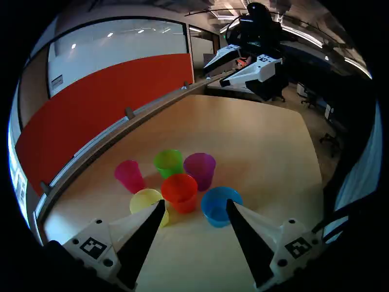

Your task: Pour water

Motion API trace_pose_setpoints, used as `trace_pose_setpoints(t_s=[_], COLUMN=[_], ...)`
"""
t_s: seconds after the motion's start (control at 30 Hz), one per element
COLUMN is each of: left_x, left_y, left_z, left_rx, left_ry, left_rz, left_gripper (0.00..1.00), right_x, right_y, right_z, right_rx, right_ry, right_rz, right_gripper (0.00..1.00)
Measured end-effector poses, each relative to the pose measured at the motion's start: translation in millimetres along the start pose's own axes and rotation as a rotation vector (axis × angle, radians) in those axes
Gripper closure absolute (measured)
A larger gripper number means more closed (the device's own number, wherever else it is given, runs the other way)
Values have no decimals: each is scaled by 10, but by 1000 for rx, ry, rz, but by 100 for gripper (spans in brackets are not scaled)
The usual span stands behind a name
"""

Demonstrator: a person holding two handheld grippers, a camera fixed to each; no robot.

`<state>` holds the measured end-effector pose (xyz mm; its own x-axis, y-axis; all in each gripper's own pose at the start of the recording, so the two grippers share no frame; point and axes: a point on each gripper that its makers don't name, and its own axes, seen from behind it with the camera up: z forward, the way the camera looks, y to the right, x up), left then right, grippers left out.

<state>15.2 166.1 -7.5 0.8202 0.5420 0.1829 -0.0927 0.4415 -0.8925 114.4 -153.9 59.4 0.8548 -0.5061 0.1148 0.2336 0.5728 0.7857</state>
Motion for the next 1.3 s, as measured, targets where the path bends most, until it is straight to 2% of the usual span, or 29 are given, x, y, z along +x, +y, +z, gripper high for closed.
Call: trace_pose_setpoints(t_s=[0.2,0.4,0.8,1.3], left_x=[-94,-134,-250,-345], left_y=[63,184,350,462], left_z=[94,147,298,470], left_rx=[-16,-43,-80,-107], left_ry=[-27,-38,-62,-91], left_rz=[17,32,15,18], left_gripper=[7,7,7,7], right_x=[-25,-45,-73,-110], right_y=[37,53,78,126], right_z=[38,73,108,119], right_rx=[-7,-5,-1,-6], right_ry=[-10,-11,-10,-10], right_rz=[-3,-1,-1,-1], right_gripper=[0,0,0,0])
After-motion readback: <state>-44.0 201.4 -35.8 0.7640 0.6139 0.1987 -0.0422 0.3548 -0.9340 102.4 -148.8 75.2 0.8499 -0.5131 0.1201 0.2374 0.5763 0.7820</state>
